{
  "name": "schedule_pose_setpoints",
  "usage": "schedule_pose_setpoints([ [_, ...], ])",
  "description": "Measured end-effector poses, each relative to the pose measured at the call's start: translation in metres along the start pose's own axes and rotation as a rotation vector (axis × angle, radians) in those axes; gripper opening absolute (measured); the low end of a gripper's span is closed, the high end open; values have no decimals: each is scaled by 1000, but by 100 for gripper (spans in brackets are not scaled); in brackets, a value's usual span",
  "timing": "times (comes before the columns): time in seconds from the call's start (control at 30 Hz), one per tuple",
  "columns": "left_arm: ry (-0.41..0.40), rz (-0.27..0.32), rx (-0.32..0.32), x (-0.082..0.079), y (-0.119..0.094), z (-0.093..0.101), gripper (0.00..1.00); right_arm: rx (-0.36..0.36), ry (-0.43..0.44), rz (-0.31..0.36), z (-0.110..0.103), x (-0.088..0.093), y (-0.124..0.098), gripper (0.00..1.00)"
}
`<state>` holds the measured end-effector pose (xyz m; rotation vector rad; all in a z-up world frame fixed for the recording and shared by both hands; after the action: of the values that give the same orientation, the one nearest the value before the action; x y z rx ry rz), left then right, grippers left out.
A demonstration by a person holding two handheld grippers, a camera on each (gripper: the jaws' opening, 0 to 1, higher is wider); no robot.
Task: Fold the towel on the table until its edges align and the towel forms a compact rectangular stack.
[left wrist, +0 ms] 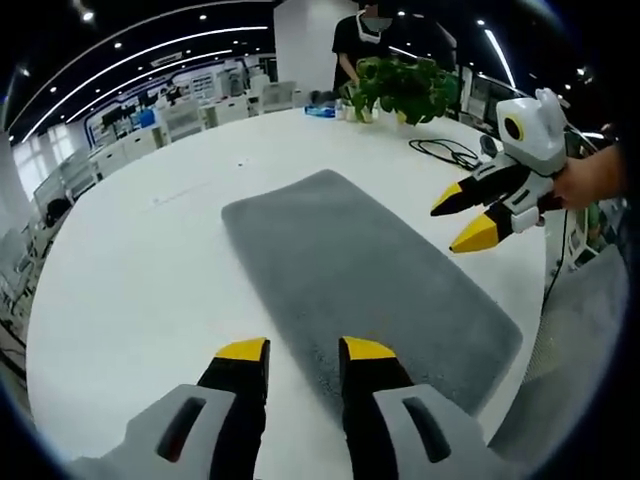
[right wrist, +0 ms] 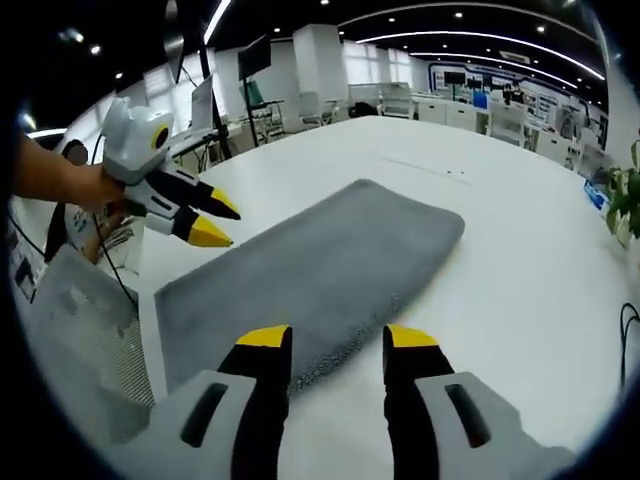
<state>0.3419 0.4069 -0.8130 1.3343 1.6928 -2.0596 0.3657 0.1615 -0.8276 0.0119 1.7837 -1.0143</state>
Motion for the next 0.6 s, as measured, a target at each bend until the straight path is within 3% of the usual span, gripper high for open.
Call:
schedule_pose_setpoints([
  [0.3,7,-58,26,13,10,1,26,-6,-14,-53,-6,10,10,34],
  [0.6,-11,-72,54,29,14,3,22,-3,-71,-127,-17,17,19,32],
])
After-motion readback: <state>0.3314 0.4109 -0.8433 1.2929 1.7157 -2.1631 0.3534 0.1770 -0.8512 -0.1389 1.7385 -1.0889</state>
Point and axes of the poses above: the point that each gripper's makers call its tool centre point, and the gripper's own axes: y roughly forward along the fingers, z roughly to its right, x roughly out of its underside, the point moved 8 cm from there along -y, roughly backward along the fingers, and after that the axes turned 1 degree about -y, right-handed, at the moved point
